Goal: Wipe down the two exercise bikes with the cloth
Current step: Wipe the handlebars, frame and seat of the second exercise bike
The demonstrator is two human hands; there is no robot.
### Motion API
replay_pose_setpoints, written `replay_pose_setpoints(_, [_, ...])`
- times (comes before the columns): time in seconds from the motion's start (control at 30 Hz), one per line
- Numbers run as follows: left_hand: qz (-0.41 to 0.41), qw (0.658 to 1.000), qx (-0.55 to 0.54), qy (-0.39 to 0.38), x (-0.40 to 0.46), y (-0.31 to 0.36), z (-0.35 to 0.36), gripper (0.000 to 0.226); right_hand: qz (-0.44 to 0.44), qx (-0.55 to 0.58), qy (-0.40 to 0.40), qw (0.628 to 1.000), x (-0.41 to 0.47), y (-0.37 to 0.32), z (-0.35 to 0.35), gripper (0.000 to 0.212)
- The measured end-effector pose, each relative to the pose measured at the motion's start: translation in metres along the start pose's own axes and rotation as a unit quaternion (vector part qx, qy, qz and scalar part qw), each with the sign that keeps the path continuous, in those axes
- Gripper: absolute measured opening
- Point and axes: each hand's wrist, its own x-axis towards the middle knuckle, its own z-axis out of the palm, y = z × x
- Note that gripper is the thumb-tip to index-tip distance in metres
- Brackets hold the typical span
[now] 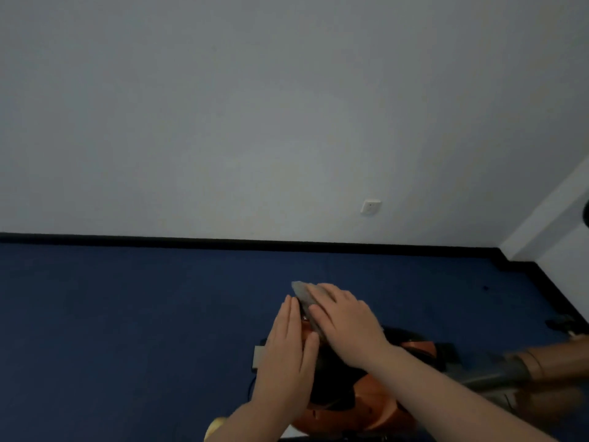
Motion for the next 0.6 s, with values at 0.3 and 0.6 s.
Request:
replay_pose_setpoints(0.3, [0.033, 0.996, 0.075, -0.034, 0.021, -0.005, -0.002, 0.068, 0.167, -0.036, -0.036, 0.985, 0.025, -0.012, -0.002, 0.040])
replay_pose_setpoints(0.6, [0.215, 0.934, 0.249, -0.142, 0.042, -0.008, -0.012, 0.067, 0.166, -0.159, -0.068, 0.971, -0.038, 0.057, -0.034, 0.032])
